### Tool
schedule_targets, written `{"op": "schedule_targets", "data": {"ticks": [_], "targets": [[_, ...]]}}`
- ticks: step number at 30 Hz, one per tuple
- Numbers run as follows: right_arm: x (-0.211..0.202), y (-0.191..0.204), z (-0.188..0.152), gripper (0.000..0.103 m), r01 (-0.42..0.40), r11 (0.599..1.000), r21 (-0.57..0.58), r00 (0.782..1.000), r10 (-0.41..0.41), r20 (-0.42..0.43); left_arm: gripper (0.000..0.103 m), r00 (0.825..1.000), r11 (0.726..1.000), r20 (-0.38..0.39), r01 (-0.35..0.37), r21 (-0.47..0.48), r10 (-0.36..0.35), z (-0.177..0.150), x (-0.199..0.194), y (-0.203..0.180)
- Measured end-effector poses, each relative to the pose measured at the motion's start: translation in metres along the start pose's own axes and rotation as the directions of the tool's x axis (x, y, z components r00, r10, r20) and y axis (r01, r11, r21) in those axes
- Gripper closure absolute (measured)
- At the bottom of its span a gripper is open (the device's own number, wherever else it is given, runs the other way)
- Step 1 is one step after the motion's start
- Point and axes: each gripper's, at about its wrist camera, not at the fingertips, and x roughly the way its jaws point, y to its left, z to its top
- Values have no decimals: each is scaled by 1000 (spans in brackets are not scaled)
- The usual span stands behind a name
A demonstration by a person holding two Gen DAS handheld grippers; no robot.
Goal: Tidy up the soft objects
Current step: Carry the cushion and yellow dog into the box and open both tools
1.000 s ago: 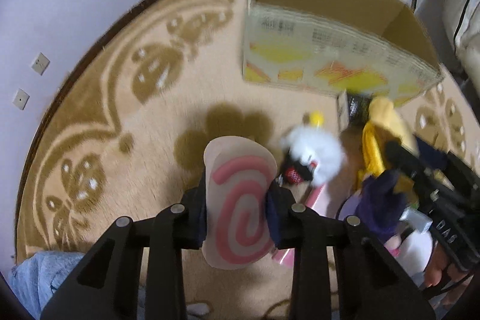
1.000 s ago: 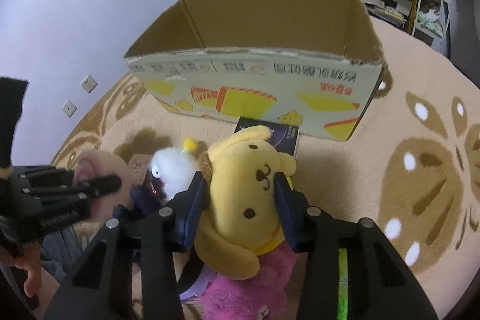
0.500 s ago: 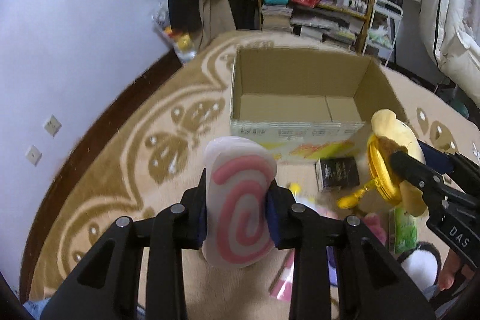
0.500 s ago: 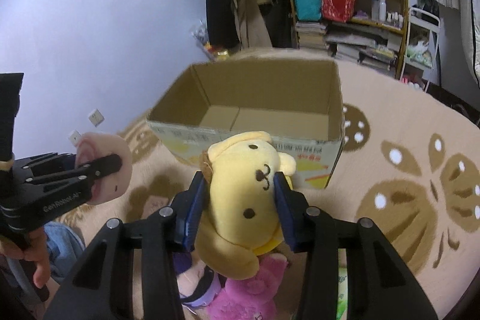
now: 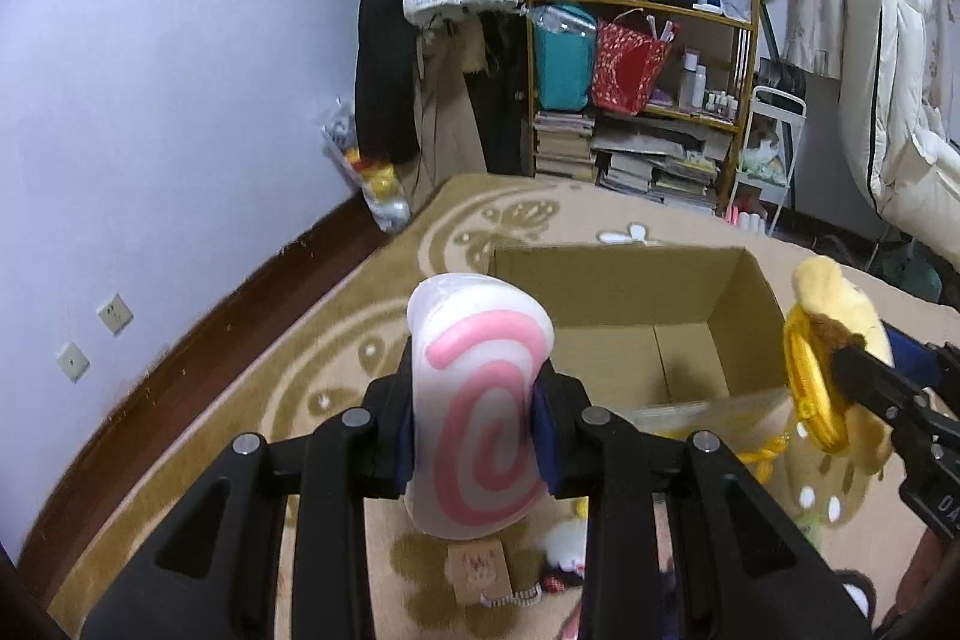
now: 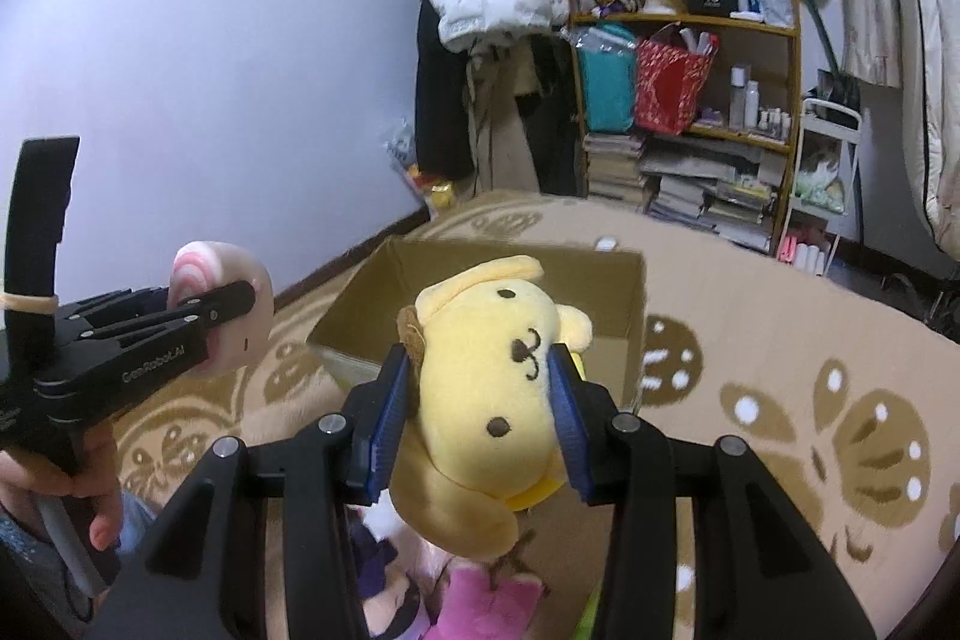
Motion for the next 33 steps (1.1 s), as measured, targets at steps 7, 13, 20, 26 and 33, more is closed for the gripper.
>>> {"op": "schedule_targets", "data": {"ticks": [7, 13, 20, 26, 33], "targets": [[3, -9, 19, 56, 46, 999, -23, 998, -46, 36, 73, 999, 1000, 52, 11, -11, -11, 28, 6, -3], [9, -12, 29, 55, 69, 996, -49, 996, -66, 60, 72, 996, 1000, 82, 22, -12, -21, 34, 12, -4], [21, -20, 29, 54, 89, 995, -53, 995, -86, 54, 72, 997, 999, 67, 21, 38, -24, 37, 24, -18], [36, -24, 31, 52, 84, 995, -52, 996, -83, 31, 71, 998, 997, 57, 25, 66, -29, 33, 37, -30], [54, -29, 18, 50, 74, 996, -51, 997, -75, -35, 68, 999, 997, 7, 33, 63, -34, 22, 64, -35]]}}
